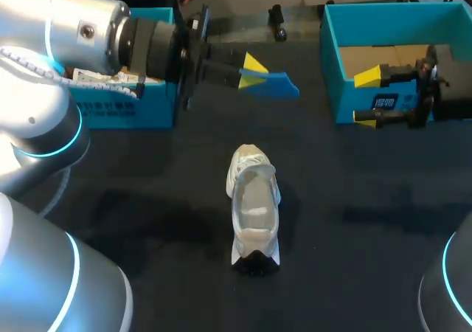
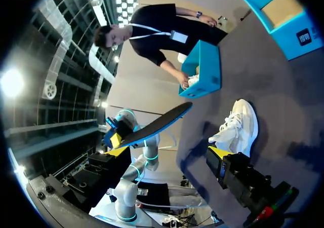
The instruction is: Take the shoe out of the shoebox, open the shoe tongue, remove and reinsert the insole, then place the shoe into the shoebox
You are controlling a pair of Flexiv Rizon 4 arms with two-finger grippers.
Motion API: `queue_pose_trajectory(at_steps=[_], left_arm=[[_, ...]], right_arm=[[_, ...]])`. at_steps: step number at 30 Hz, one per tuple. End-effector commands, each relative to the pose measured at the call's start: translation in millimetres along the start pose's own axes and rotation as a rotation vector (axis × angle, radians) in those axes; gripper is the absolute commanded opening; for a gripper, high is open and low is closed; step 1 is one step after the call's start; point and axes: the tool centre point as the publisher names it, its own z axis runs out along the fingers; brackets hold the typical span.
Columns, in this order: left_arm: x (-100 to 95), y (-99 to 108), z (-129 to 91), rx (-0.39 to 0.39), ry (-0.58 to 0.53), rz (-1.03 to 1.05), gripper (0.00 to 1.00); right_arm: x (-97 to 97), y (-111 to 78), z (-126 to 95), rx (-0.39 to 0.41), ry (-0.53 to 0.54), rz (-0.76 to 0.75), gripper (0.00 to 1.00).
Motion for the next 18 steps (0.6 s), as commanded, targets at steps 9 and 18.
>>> queue_pose_trajectory(at_steps=[9, 18], left_arm=[[16.9, 22.7, 2.9, -0.044, 0.015, 0.736, 0.0], [17.6, 25.8, 3.7, -0.067, 0.012, 0.754, 0.0]], right_arm=[[0.4, -0.4, 0.5, -0.001, -0.003, 0.002, 1.0], [0.4, -0.4, 0.5, -0.001, -0.003, 0.002, 1.0]])
